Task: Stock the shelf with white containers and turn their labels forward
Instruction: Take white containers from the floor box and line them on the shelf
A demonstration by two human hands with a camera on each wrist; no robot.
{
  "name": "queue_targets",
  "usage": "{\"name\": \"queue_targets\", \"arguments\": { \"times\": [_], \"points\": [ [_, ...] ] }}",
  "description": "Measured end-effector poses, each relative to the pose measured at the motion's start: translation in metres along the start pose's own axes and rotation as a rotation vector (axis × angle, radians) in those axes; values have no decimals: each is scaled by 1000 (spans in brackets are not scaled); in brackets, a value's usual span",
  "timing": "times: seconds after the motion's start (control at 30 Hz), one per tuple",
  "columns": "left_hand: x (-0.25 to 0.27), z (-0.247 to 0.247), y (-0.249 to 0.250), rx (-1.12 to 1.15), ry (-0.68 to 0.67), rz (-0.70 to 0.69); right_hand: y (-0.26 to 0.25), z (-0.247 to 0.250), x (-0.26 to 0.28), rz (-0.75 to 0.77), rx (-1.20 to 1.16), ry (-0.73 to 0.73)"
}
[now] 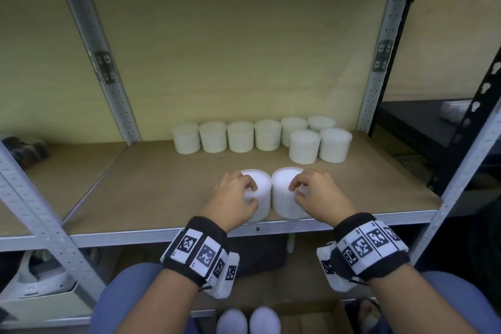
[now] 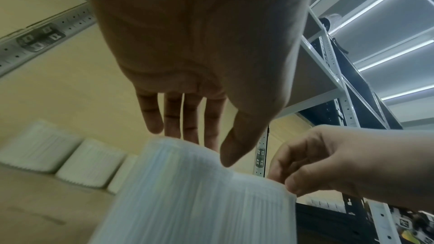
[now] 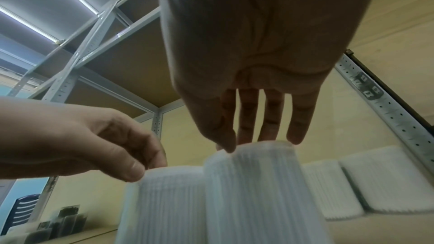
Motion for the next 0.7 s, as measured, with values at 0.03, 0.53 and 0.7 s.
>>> {"name": "queue_targets", "arguments": {
  "times": [0.03, 0.53, 0.7],
  "points": [
    [0, -1, -1, 7, 0, -8, 0, 0, 0, 1, 7, 6],
    [-33, -1, -19, 69, 66, -5, 6, -10, -44, 16, -32, 103],
    [-61, 0, -31, 80, 84, 16, 11, -14, -79, 6, -58, 104]
  ]
}}
Point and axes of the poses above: each hand's wrist, its own x-axis away from the middle knuckle, its own z-axis out of the back of the hand, y = z × x, the point moved 2 cm from there along -x, towards the middle knuckle, and after that the axes turned 9 degrees about -y, right-handed, at the moved point
